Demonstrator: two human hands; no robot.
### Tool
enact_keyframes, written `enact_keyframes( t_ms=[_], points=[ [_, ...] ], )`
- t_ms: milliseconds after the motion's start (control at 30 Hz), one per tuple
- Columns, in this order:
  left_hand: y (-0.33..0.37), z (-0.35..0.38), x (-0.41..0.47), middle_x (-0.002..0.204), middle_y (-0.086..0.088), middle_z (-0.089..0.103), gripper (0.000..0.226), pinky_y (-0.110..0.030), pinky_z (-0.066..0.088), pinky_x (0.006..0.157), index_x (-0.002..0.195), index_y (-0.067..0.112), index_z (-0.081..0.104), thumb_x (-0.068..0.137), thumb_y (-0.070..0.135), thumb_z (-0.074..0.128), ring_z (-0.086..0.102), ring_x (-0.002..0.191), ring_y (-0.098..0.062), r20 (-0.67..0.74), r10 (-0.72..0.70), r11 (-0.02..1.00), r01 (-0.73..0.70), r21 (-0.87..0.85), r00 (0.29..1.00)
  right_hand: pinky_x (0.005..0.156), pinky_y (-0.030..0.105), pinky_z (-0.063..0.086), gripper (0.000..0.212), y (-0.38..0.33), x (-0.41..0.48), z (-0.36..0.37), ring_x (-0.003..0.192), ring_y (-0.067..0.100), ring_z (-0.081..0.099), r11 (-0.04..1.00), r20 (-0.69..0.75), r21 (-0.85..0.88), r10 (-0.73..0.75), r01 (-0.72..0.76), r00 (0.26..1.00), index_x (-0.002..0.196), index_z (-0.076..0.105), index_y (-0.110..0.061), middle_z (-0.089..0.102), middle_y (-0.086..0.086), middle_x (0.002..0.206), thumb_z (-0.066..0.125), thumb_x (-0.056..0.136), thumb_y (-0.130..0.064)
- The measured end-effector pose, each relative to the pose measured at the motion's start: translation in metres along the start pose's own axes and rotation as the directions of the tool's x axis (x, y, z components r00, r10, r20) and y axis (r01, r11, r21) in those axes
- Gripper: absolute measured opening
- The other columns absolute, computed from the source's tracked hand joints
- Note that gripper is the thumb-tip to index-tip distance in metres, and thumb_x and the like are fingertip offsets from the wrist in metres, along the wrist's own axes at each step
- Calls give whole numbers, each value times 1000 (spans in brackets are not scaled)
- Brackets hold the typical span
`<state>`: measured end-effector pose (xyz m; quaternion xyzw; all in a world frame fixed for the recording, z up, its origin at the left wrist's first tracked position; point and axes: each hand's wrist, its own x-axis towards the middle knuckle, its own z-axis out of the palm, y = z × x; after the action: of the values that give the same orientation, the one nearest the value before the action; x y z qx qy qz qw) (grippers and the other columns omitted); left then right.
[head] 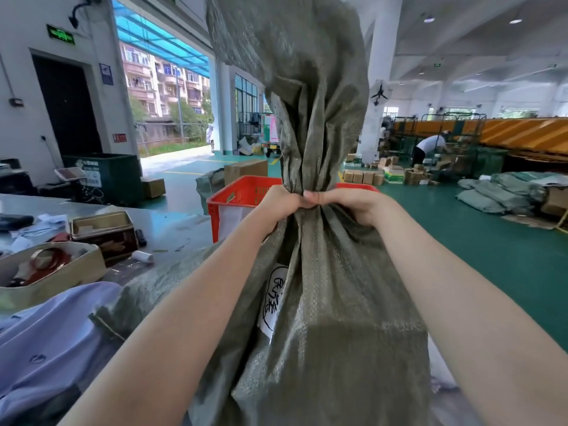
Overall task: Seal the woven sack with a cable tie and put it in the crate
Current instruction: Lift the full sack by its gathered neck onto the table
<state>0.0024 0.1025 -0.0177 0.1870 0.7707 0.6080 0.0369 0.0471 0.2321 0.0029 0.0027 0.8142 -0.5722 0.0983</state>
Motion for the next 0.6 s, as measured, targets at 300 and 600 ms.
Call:
enact_keyframes(
  t_ms=[300,600],
  points=[
    [-1,6,-6,107,-12,68,36,-32,51,90,118,0,63,83,8,66,62,96,-22,110,-88,990,99,-102,990,76,6,52,37,36,14,44,78,-6,64,918,-266,82,-356,389,896,113,59,-5,67,-7,90,62,80,10],
    [-10,3,-11,128,-15,58,76,-40,48,100,132,6,42,67,28,73,58,114,-27,-15,-80,994,79,-70,997,97,36,48,40,40,48,60,99,17,59,931,-604,171,-160,323,781,114,62,5,65,21,119,69,75,1]
  ],
)
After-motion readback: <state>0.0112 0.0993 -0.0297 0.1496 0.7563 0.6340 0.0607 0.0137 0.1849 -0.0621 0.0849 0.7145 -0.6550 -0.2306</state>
